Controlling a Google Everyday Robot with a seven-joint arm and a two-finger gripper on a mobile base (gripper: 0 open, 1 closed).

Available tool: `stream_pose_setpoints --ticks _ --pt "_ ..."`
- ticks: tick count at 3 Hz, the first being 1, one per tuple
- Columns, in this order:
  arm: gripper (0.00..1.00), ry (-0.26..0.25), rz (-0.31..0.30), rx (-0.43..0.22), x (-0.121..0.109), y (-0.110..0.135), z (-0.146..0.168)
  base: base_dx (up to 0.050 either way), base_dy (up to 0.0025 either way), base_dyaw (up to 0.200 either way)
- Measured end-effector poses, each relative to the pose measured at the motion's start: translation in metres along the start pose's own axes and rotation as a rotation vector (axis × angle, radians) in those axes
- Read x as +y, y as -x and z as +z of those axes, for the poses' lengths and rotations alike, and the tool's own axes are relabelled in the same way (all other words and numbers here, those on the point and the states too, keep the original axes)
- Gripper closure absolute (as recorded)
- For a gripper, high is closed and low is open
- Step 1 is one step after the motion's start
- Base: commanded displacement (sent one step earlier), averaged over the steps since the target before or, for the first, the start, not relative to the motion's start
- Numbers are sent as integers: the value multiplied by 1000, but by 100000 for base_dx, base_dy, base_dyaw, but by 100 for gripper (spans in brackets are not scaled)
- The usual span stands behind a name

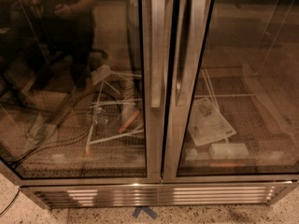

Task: Open top drawer

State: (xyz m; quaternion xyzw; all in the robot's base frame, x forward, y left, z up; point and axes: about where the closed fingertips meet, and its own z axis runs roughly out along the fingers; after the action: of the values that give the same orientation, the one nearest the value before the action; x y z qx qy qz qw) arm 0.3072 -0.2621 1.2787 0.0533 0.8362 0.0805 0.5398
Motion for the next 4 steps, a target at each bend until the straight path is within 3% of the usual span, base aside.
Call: stream_pose_setpoints --ticks 3,4 --pt "0 0 0 0 0 0 0 -4967 0 0" --pt "0 0 0 0 0 0 0 0 0 0"
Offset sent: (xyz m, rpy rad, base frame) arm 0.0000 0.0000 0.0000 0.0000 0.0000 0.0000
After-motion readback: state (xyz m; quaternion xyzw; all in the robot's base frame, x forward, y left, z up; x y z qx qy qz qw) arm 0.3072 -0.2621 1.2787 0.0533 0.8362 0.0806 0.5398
